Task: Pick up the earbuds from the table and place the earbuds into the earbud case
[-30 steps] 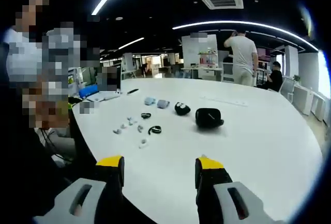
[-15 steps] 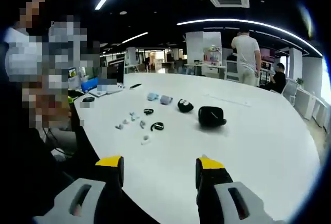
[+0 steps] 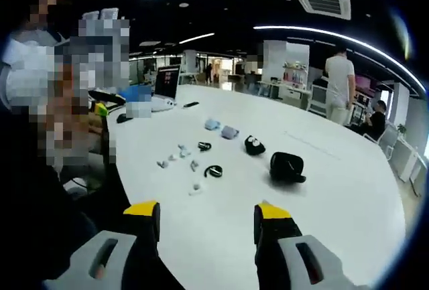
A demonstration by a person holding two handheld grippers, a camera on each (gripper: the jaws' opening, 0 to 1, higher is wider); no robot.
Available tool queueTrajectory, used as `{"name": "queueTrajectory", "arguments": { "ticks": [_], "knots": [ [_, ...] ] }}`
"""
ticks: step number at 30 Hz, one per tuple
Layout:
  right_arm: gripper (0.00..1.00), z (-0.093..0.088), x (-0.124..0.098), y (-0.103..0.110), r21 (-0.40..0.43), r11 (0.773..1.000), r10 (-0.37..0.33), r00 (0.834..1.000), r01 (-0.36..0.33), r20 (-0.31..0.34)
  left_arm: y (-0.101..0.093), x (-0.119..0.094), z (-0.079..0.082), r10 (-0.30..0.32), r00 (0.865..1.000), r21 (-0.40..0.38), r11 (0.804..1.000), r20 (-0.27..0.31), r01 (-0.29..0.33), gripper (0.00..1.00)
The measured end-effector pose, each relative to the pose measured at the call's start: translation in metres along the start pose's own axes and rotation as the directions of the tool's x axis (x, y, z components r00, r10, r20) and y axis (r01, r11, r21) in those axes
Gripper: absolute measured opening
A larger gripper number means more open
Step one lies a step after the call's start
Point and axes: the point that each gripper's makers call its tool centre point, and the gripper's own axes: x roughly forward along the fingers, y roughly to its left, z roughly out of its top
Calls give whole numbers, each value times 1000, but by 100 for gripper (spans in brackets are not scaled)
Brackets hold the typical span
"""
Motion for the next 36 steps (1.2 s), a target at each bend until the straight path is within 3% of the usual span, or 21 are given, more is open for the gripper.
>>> {"name": "queueTrajectory", "arguments": {
  "ticks": [10,20,30,36],
  "knots": [
    [55,5,9,-17,6,1000,7,999,-6,-39,2,27,7,-42,997,36,998,-63,44,82],
    [54,9,14,-30,-3,1000,0,998,0,-65,6,49,18,-99,992,5,995,-73,99,81],
    [55,14,12,-40,-5,1000,4,996,-4,-84,17,52,20,-61,991,-12,998,-120,60,81],
    [55,20,11,-42,-9,1000,10,994,-11,-105,14,48,24,-71,990,-1,997,-124,72,81]
  ]
}}
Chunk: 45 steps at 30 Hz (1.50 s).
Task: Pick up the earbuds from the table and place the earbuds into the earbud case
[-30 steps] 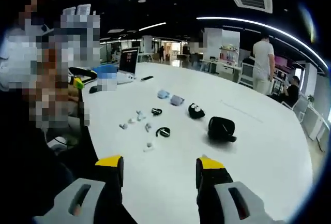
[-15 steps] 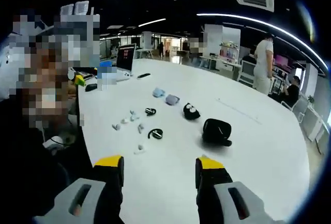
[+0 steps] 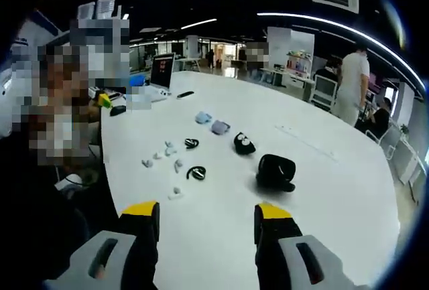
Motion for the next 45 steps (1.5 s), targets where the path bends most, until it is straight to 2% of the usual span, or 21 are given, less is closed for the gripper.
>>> {"name": "queueTrajectory", "arguments": {
  "ticks": [8,10,12,14,30,39,45],
  "knots": [
    [55,10,-3,-4,-4,1000,14,999,-14,-51,6,-12,15,5,1000,32,999,21,-6,80],
    [55,12,-3,-5,9,1000,13,998,-13,-58,4,-13,17,-19,999,37,999,27,18,80],
    [55,17,-3,-4,18,1000,16,998,-15,-62,-1,-14,21,-75,996,15,997,47,74,81],
    [55,18,-3,-2,20,1000,20,998,-18,-64,-1,-14,22,-85,995,5,996,51,85,81],
    [55,27,-6,18,-10,999,50,995,-51,-85,13,-6,15,-100,995,-7,995,30,100,80],
    [55,33,-2,20,-24,998,57,995,-60,-86,11,-5,7,-114,993,-16,993,36,114,79],
    [55,41,8,25,-58,993,92,991,-98,-93,7,-8,-3,-110,993,-28,993,36,111,79]
  ]
}}
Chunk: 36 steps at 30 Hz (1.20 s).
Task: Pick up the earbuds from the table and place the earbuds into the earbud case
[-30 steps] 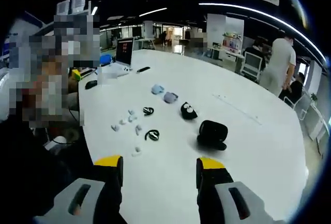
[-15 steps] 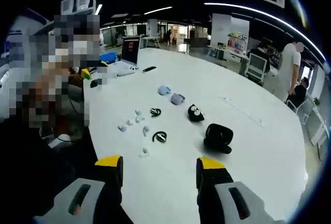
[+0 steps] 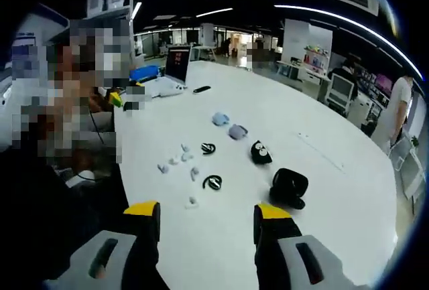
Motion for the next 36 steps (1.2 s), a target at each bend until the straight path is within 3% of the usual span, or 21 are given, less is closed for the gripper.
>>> {"name": "queueTrajectory", "arguments": {
  "ticks": [13,21,36],
  "knots": [
    [51,37,39,-9,-74,996,46,999,-45,2,-6,-8,-7,62,998,23,998,27,-63,78],
    [48,59,71,-14,-118,990,77,997,-76,1,-21,-16,-28,78,996,11,997,42,-79,78],
    [44,92,124,-23,-123,985,123,992,-119,24,-34,-36,-66,194,979,3,981,64,-195,77]
  ]
}}
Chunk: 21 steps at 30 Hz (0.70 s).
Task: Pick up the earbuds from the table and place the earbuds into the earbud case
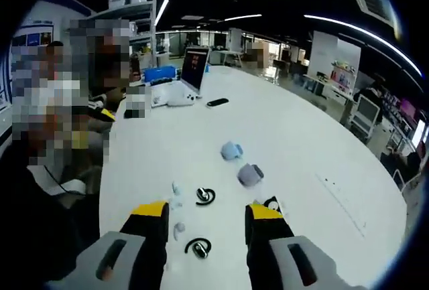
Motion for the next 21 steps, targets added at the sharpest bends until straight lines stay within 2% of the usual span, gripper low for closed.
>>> {"name": "queueTrajectory", "arguments": {
  "ticks": [12,17,21],
  "knots": [
    [38,36,48,-11,-30,999,29,1000,-29,6,-8,-19,-25,28,999,-89,996,18,-26,76],
    [38,45,72,-20,-97,995,11,1000,-12,-13,-5,-30,-30,55,998,-109,993,29,-52,76],
    [38,48,88,-25,-105,994,8,1000,-11,-29,-5,-34,-35,66,997,-121,991,28,-62,76]
  ]
}}
